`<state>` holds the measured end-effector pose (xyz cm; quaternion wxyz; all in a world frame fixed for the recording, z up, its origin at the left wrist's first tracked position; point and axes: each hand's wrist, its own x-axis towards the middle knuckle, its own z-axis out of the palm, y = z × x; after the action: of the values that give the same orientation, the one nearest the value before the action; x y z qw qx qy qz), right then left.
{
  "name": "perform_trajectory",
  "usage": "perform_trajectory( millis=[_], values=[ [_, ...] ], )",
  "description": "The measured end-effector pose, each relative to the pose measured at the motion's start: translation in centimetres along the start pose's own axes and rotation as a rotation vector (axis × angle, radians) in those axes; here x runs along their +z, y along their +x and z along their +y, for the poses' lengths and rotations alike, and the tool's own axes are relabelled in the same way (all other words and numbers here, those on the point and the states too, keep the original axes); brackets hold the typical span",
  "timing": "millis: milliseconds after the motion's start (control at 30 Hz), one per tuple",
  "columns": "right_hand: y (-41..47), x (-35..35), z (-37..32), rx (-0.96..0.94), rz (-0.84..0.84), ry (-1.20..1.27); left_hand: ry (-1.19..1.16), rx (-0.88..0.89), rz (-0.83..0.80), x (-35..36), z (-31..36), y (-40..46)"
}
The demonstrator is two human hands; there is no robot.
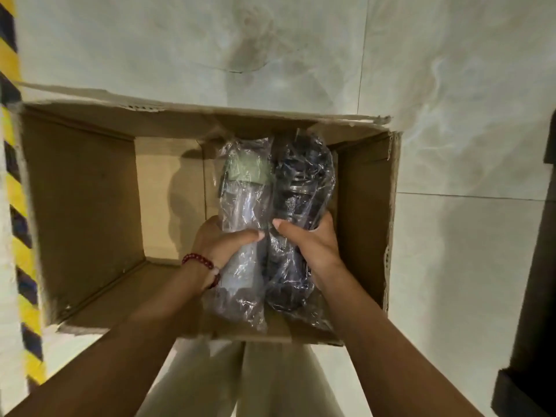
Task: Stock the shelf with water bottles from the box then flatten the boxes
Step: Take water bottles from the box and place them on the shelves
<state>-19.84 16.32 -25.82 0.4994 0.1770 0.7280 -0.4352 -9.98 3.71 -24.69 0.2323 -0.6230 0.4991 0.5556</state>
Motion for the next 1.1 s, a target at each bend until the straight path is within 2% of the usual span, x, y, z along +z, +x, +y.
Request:
perform_trajectory(
  millis=[200,300,533,733,867,1100],
  values=[
    [-9.3,-1.5,-5.3,-0.019,-0.008,-0.007,0.037,0.21,0.095,-5.3,3.3,-9.7],
    [-14.7,-1.9,-8.5,-0.098,-0.045,-0.019,-0.005,0.3,0.176,-8.6,5.7,-15.3],
    [-27.8,-3.0,-14.8,-0.335,-0.147,-0.055,-0.183,0.579,0.233,-14.7,9.4,-29.3],
    [-38.6,-5.2,-18.0,-0.454,-0.227,-0.211,-0.305,0.597,0.342,-18.1,6.4,-40.7],
    [-45.2,-7.0,-19.3,-0.516,-0.281,-0.246,-0.427,0.537,0.425,-20.2,3.0,-48.4],
    [-54.4,-7.8,-20.7,-0.643,-0.469,-0.343,-0.625,0.517,0.708,-21.8,-3.0,-59.9]
  ],
)
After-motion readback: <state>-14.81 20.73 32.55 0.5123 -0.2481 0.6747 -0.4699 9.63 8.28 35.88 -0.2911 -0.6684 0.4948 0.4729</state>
